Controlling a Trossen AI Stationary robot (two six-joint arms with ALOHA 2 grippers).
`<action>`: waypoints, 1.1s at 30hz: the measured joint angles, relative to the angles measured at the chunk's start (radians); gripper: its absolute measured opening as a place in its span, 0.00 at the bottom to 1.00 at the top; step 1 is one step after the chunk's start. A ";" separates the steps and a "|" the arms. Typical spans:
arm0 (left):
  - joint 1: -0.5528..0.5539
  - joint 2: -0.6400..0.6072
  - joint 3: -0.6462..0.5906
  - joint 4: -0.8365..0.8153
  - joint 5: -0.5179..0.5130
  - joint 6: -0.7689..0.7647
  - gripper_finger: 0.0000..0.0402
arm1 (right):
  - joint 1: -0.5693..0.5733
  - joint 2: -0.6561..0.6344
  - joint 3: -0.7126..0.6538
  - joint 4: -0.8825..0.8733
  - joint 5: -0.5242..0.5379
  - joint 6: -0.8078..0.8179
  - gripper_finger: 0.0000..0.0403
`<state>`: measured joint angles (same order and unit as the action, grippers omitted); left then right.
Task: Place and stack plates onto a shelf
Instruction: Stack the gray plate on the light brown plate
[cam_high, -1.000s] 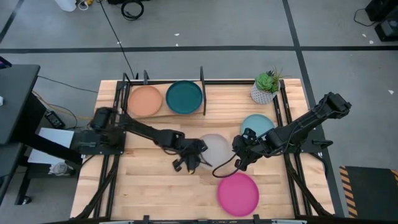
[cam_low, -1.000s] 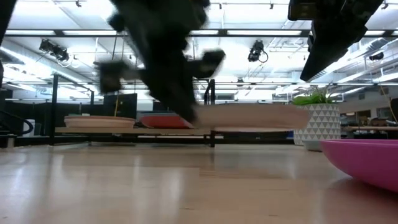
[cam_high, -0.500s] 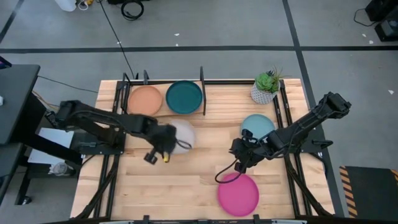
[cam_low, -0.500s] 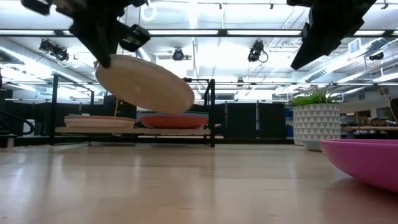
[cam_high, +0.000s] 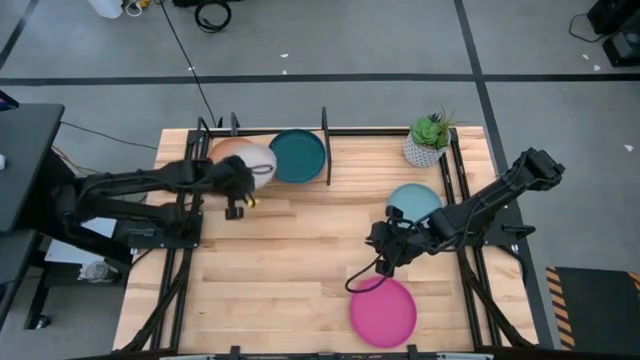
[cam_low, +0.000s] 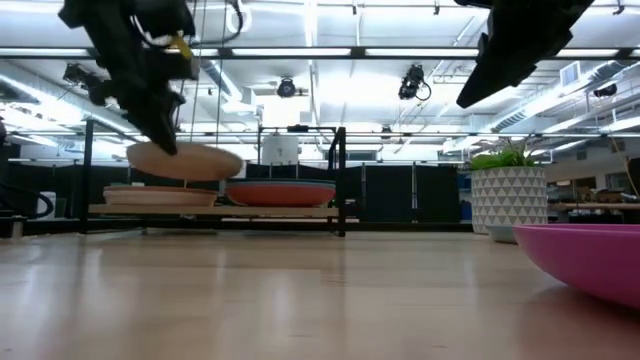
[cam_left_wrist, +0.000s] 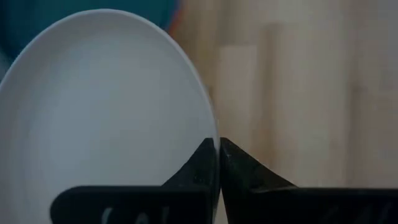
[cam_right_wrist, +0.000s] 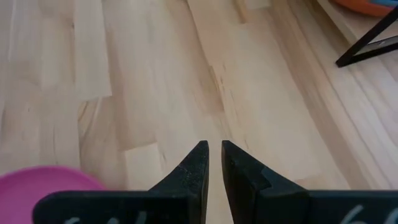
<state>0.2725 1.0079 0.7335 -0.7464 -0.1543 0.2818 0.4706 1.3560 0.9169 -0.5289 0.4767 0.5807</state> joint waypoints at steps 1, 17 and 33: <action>0.031 0.001 -0.010 0.008 -0.009 -0.011 0.04 | -0.003 0.000 0.000 0.004 0.000 -0.005 0.13; 0.298 0.028 -0.021 0.041 -0.019 -0.130 0.04 | -0.022 0.000 0.000 0.036 -0.022 -0.064 0.13; 0.281 0.185 -0.021 0.075 -0.045 -0.208 0.04 | -0.022 0.000 0.000 0.039 -0.025 -0.062 0.13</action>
<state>0.5537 1.1927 0.7128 -0.6715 -0.1989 0.0742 0.4488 1.3561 0.9169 -0.4900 0.4515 0.5190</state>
